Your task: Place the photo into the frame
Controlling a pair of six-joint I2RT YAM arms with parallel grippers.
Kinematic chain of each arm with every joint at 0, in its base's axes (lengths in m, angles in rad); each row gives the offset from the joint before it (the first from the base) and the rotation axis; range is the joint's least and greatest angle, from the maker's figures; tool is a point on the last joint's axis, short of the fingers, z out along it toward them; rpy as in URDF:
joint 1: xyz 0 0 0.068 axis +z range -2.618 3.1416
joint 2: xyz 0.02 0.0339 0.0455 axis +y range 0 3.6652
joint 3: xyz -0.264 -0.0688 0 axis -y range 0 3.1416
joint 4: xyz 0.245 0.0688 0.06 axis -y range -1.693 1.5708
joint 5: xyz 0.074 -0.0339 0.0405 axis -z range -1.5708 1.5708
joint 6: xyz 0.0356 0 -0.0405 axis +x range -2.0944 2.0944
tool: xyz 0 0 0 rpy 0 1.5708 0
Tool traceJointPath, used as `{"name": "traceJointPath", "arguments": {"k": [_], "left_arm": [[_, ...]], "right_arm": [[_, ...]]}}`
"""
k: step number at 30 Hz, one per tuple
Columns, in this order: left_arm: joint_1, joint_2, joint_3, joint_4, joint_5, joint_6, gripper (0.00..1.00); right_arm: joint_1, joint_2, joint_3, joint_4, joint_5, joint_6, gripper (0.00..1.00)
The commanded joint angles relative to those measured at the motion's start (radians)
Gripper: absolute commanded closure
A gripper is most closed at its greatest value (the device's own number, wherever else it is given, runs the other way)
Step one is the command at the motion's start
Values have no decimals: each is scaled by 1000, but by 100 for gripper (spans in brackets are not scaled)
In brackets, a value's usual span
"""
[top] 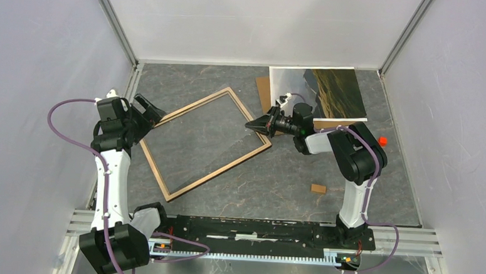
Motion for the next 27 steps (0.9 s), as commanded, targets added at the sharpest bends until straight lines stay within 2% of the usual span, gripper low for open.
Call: {"name": "traceJointPath", "arguments": {"k": [1, 8, 13, 21, 27], "left_arm": [[-4, -21, 45, 9, 25, 38, 0], [-4, -20, 48, 10, 30, 35, 0], [-5, -16, 47, 10, 30, 34, 0], [-8, -13, 45, 14, 31, 33, 0], [-8, -20, 41, 15, 30, 35, 0]], "right_arm": [[15, -7, -28, 96, -13, 29, 100], [16, 21, -57, 162, 1, 37, 100], [17, 60, -69, 359, -2, 71, 100], [20, 63, -99, 439, 12, 24, 100], [26, 83, -129, 543, 36, 48, 100]]}}
